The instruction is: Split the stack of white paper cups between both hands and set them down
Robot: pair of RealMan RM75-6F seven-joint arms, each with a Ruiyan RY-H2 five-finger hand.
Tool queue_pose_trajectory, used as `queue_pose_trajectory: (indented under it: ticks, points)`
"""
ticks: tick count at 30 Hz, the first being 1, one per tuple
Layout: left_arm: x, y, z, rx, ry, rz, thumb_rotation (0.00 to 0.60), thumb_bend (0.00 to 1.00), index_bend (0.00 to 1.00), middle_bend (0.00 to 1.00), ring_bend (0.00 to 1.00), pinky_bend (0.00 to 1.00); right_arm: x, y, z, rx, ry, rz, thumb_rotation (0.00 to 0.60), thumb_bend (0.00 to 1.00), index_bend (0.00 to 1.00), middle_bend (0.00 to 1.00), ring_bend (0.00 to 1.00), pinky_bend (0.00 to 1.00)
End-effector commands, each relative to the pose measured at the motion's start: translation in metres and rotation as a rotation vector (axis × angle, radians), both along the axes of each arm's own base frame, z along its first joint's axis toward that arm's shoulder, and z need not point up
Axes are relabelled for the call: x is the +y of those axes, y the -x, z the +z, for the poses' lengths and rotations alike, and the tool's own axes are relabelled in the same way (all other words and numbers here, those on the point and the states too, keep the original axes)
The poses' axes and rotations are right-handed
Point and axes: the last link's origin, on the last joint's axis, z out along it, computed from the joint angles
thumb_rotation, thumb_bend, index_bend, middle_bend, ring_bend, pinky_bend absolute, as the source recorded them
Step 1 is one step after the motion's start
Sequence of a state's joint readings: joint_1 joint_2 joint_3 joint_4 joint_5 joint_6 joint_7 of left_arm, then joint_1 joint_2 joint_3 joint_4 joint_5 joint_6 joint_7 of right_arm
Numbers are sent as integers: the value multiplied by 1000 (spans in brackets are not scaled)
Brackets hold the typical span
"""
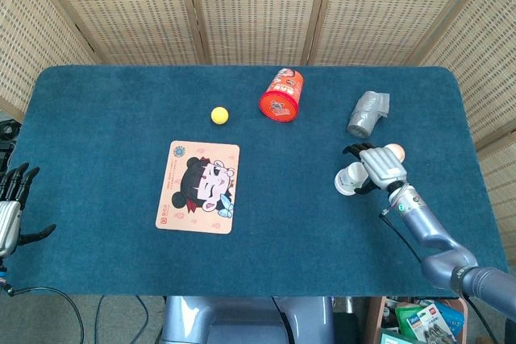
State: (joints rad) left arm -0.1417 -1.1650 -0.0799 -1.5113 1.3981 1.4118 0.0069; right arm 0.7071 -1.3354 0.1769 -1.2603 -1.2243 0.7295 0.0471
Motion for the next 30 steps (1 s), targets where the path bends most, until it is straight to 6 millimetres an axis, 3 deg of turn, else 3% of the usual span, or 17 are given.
queue_pose_trajectory:
  ticks: [1,8,17,23,30]
  points:
    - [1,0,0,0,0,1,600,60,0,0,0,0,-1,2,-2,5,9,2,600,179,356,431,340,514]
    - [1,1,-1,-1,5,4,600,61,0,0,0,0,-1,0,-2,-23,24,9,600,298,502,556,436,614]
    - [2,-1,-3,-1,15,2,600,62,0,0,0,0,5,-17,11,-199,33,11,600,347,531,575,451,632]
    - [16,-13,0,-63,-21,-99,600,63,0,0,0,0,7,-66,24,-525,-36,-43,600,371,531,578,451,632]
    - [60,-29,11,-103,-80,-392,600,62,0,0,0,0,10,-137,16,-799,-196,-126,600,396,531,579,451,632]
